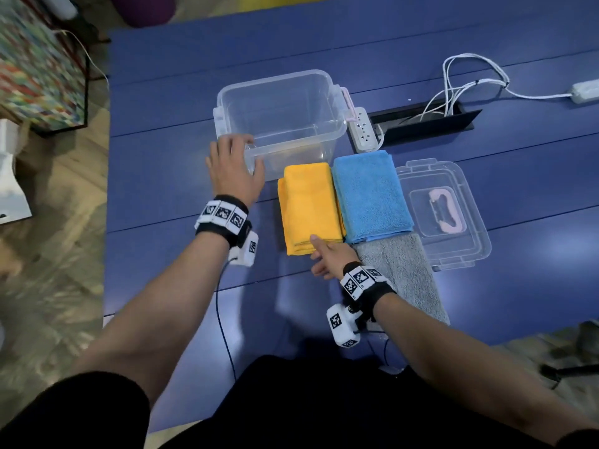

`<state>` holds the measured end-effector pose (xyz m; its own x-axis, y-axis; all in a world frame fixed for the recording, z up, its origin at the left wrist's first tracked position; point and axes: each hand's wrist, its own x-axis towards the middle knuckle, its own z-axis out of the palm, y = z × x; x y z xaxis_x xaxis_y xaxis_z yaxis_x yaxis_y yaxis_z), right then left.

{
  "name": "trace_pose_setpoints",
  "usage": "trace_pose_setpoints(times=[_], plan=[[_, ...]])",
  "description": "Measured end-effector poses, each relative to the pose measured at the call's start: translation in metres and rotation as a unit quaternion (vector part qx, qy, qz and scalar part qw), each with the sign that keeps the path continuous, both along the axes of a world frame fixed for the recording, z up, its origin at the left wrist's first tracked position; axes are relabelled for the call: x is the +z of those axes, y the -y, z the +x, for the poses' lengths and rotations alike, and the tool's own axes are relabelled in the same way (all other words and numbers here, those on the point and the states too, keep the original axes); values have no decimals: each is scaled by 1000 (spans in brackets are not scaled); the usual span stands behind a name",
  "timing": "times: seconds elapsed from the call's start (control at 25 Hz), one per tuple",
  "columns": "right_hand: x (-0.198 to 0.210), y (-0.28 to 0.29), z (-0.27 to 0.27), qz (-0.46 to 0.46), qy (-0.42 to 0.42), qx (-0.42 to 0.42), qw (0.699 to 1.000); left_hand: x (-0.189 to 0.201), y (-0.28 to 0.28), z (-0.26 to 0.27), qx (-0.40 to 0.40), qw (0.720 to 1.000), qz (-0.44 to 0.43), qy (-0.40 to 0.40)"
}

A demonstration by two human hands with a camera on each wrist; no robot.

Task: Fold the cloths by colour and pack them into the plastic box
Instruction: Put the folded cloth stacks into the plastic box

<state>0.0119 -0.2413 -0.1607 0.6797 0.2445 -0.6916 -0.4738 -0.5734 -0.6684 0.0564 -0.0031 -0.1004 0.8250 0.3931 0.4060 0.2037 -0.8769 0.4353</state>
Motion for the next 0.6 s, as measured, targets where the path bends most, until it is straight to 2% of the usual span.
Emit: trace_pose_setpoints(times=[0.08,0.16,0.24,0.32,0.4,0.48,0.6], plan=[[7,-11,4,-72,127,77,986,10,-18,15,-28,987,69,-142],[8,-21,6,-119,265,138,947,10,-27,23,-45,955,109,-271],[3,-25,7,-133,359,191,904,10,-30,20,-29,942,160,-293],[-2,-21,10,-171,350,266,882,13,-29,11,-8,939,198,-279],[-5,-17,10,-201,287,322,879,13,-25,-5,0,935,208,-287],[-7,-13,10,-197,260,338,883,10,-21,-23,10,937,185,-295],[-7,-11,8,-187,271,331,885,0,-15,-51,8,952,130,-276]])
